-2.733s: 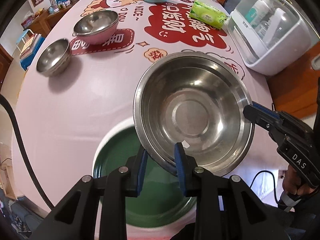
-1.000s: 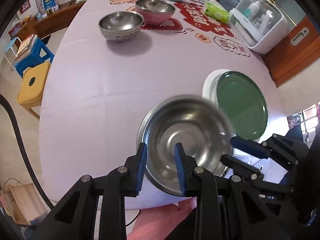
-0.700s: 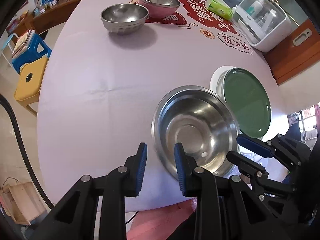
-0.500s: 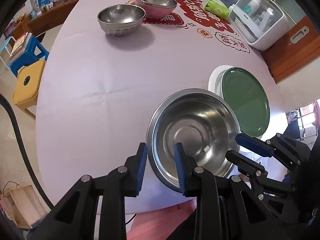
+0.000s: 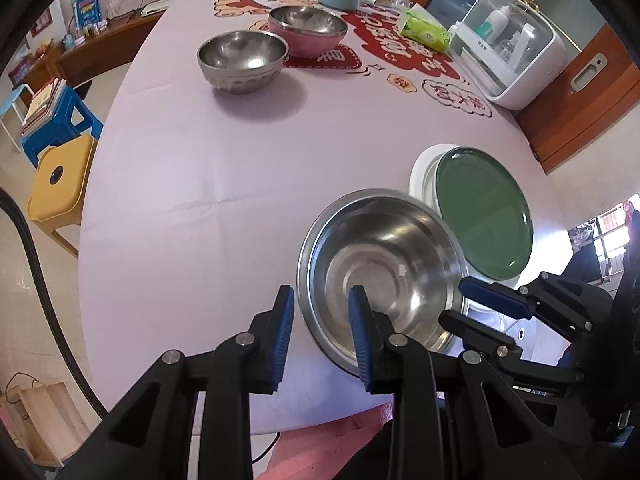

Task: Organize plates and bowls

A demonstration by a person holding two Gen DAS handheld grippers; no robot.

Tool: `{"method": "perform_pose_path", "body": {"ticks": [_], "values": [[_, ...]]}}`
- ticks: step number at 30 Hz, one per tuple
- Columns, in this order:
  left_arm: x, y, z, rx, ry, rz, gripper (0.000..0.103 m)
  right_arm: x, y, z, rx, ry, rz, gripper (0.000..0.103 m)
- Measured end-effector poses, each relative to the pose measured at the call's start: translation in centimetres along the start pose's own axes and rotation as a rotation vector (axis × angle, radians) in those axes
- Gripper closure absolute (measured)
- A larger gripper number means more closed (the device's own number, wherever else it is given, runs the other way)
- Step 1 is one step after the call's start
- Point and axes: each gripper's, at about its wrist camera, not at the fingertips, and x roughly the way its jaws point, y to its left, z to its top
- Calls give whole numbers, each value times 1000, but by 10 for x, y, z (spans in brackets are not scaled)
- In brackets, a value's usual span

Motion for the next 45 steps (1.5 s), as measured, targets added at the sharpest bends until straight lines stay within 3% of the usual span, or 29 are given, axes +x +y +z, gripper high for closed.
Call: {"method": "perform_pose_path", "body": {"ticks": [7,14,16,19,24,29,35,45], "values": [[-8,-14,0,26,-48,-8,77,-8,-12,-1,25,-5,-40,78],[-14,-16,-1,-25,-90,-15,76,-15,-20,7,-5,-28,-67,77],[-18,-13,1,-53,-107,-7,75,-19,-27,16,13,-43,-56,76],[-21,-9,5,-73,-118,35,72,-25,-41,34,65,-71,-35,65],[-29,-3,21,-111,-118,62,68,-37,-65,73,162,-124,3,61],[-49,-3,47,-112,-154,93,51,-46,-88,117,180,-161,-15,57],[-75,0,88,-82,-193,160,45,-58,-112,162,189,-230,-30,45],[-106,8,187,-46,-273,238,44,-63,-144,229,198,-315,-68,43]]}}
